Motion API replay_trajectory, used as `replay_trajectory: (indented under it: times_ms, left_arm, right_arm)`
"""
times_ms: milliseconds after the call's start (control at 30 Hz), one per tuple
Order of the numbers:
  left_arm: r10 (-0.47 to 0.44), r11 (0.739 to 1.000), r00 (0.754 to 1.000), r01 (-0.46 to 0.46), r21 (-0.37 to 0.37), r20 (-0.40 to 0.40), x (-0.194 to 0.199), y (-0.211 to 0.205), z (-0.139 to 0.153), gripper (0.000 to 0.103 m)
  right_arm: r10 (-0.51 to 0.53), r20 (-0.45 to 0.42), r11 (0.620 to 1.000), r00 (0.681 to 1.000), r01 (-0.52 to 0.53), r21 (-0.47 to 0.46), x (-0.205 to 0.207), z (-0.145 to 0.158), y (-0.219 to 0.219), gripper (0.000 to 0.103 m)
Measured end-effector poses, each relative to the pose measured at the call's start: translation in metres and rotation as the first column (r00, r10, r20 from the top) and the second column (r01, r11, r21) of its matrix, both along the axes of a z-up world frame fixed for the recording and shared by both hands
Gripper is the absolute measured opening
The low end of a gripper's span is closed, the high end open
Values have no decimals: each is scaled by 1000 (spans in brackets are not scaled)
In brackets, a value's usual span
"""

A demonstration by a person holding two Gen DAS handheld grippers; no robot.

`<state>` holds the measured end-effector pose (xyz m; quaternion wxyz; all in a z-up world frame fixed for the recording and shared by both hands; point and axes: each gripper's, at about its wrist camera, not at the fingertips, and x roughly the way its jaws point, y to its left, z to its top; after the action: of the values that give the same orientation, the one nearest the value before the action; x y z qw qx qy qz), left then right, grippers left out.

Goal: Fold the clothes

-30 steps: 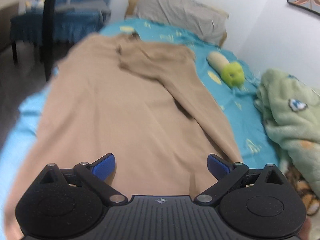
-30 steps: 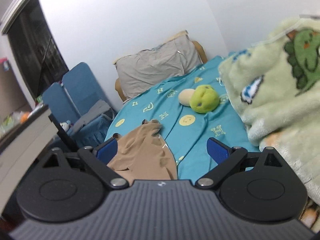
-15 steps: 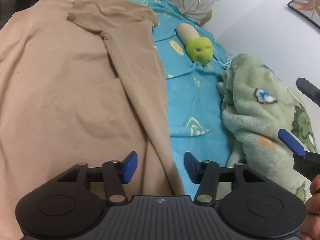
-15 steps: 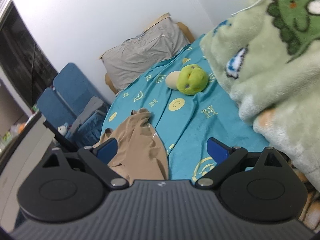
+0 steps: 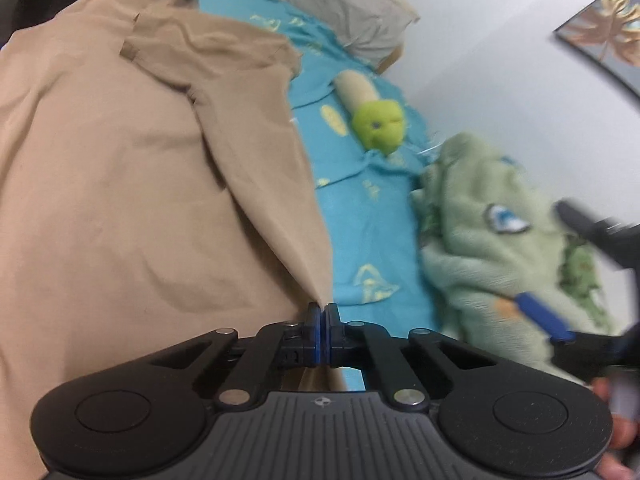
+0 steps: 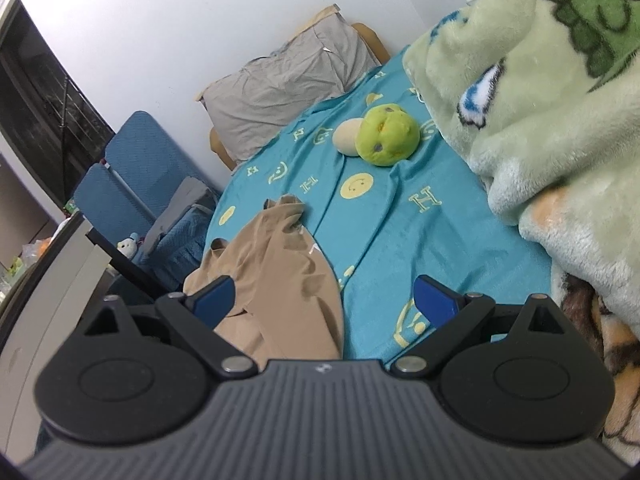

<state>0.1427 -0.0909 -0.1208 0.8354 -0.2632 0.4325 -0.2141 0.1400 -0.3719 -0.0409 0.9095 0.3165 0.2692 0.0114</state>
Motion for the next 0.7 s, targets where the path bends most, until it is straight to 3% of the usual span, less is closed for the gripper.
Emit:
replay_trajectory:
  times_ms: [67,167,400,467,567,633,700]
  left_arm:
    - [-2,999,1000,2,-45,-1,0,19,8,2]
    - [33,993,996,-41,-109,-79,9,58,9,2]
    - [183,980,966,-193,-41,-185,34,125,-15,2]
    - [173,981,963,-187,-49,-209,31,128,-19,7]
    - [135,986,965,-153,-64,-225,19,124,-20,24]
    - [118,989,965,-134,-55,-232,8,119,-14,44]
    - [85,995,974,-94,-34,-210,-5,109,-8,46]
  right_arm:
    - [2,-5,1000,1000,-2,4,0,-1,0,97]
    - [4,-12,1000,1000,-4,9,1,-3,1,97]
    - [36,-60,999,998,-35,13,11,-11,9,97]
    - [42,-75,999,996,-41,20,13,-13,12,97]
    - [45,-93,999,995,-43,28,15,-17,14,97]
    - [46,-101,998,994,-42,39,16,-19,14,97]
    - [45,-109,998,993,-40,50,17,-21,14,97]
